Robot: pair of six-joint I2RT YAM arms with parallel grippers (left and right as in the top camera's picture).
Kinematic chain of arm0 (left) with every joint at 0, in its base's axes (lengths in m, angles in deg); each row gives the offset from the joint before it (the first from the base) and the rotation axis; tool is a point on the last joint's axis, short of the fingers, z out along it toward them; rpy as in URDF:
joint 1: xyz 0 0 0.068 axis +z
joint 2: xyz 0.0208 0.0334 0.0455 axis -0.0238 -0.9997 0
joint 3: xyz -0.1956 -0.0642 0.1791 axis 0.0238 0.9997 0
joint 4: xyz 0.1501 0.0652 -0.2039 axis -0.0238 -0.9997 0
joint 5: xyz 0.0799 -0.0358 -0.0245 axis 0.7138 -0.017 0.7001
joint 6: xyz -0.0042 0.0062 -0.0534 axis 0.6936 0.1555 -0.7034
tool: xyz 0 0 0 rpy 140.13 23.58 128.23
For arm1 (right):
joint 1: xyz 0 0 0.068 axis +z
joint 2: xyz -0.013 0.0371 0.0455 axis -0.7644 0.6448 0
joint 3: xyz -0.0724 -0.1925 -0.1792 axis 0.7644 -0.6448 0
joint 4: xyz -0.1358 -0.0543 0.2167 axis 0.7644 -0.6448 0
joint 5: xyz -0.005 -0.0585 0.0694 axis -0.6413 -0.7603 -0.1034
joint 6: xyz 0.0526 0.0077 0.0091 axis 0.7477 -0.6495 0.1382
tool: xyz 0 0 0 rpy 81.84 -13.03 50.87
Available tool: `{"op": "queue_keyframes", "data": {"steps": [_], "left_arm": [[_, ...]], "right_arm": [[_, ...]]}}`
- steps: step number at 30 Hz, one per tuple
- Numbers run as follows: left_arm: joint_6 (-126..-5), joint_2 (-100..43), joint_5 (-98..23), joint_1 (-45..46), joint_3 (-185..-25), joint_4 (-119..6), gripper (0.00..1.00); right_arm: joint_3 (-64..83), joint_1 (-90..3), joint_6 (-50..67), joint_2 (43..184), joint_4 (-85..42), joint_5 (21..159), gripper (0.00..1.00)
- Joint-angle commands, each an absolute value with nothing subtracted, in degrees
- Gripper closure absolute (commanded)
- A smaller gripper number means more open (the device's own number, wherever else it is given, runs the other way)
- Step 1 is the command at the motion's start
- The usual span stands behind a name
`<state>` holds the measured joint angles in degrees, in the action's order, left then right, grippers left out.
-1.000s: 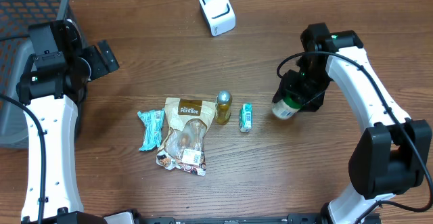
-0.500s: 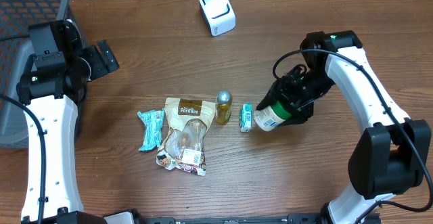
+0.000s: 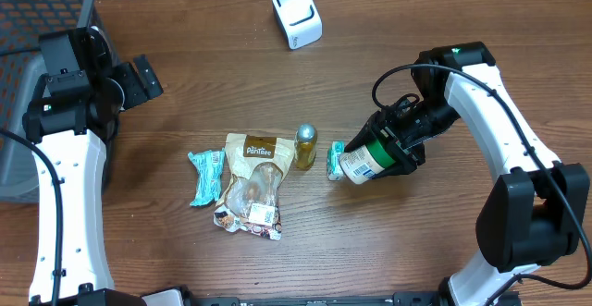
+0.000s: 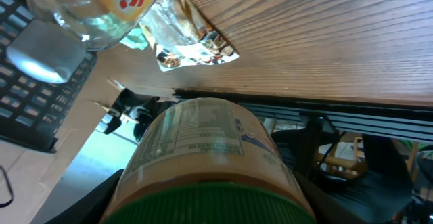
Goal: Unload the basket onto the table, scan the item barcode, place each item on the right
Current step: 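Lift the jar and tilt it sideways with the right gripper, then raise the jar toward the white scanner with the right gripper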
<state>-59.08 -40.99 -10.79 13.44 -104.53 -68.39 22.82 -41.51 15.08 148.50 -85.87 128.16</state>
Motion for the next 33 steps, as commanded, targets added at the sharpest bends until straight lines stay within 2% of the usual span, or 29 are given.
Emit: {"op": "queue_keyframes", "data": {"steps": [1,4,13,23,26,32,33], "left_arm": [[-58.0,-40.7,-10.8,13.3,-105.8,-68.4,0.0],[-58.0,-40.7,-10.8,13.3,-105.8,-68.4,0.01],[-58.0,-40.7,-10.8,13.3,-105.8,-68.4,0.01],[-58.0,-40.7,-10.8,13.3,-105.8,-68.4,0.0],[-58.0,-40.7,-10.8,13.3,-105.8,-68.4,0.01],[-58.0,-40.7,-10.8,13.3,-105.8,-68.4,0.0],[-58.0,-40.7,-10.8,13.3,-105.8,-68.4,0.01]], "right_arm": [[23.9,-41.5,14.9,148.0,-86.0,131.9,0.57],[23.9,-41.5,14.9,148.0,-86.0,133.0,0.6],[23.9,-41.5,15.1,148.0,-85.6,132.8,0.59],[23.9,-41.5,15.1,148.0,-78.1,108.8,0.6],[23.9,-41.5,15.1,148.0,-75.6,101.1,0.72],[23.9,-41.5,15.1,148.0,-66.3,93.6,0.72],[23.9,-41.5,15.1,148.0,-64.3,92.9,0.75]]}}
